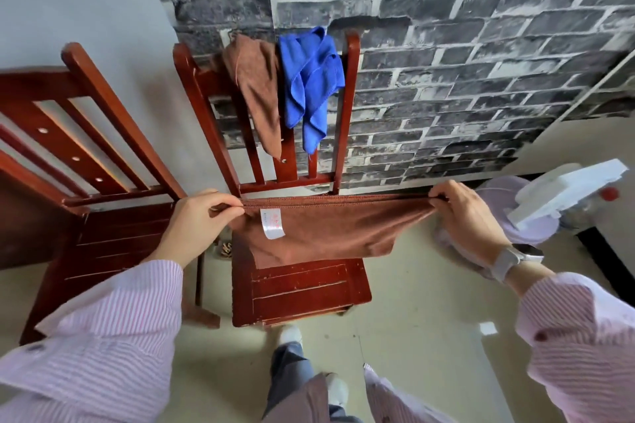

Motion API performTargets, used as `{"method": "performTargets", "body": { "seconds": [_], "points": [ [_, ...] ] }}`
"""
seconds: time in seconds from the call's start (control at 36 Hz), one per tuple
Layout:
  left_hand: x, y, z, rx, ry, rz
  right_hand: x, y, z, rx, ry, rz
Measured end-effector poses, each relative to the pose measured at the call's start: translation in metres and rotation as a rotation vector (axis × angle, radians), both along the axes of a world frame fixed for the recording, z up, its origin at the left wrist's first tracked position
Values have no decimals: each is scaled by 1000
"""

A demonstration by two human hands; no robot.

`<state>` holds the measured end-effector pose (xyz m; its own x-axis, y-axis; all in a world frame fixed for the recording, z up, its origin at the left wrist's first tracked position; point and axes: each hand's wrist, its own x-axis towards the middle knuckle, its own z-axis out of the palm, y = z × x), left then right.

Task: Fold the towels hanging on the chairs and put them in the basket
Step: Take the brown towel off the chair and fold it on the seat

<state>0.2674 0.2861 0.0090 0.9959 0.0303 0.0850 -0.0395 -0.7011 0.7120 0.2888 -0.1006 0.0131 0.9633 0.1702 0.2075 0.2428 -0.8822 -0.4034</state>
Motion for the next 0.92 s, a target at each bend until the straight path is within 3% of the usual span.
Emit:
{"method": "performTargets", "body": {
  "seconds": [0.36,0.67,0.92],
  "points": [
    [5,-8,47,69,-51,-73,12,-16,31,-106,-141,-6],
    [3,-6,47,-4,-52,-77,8,-25,29,-140,-38,50],
    [3,3,40,318,-144,-108,9,-23,22,-162,83,72]
  ]
}}
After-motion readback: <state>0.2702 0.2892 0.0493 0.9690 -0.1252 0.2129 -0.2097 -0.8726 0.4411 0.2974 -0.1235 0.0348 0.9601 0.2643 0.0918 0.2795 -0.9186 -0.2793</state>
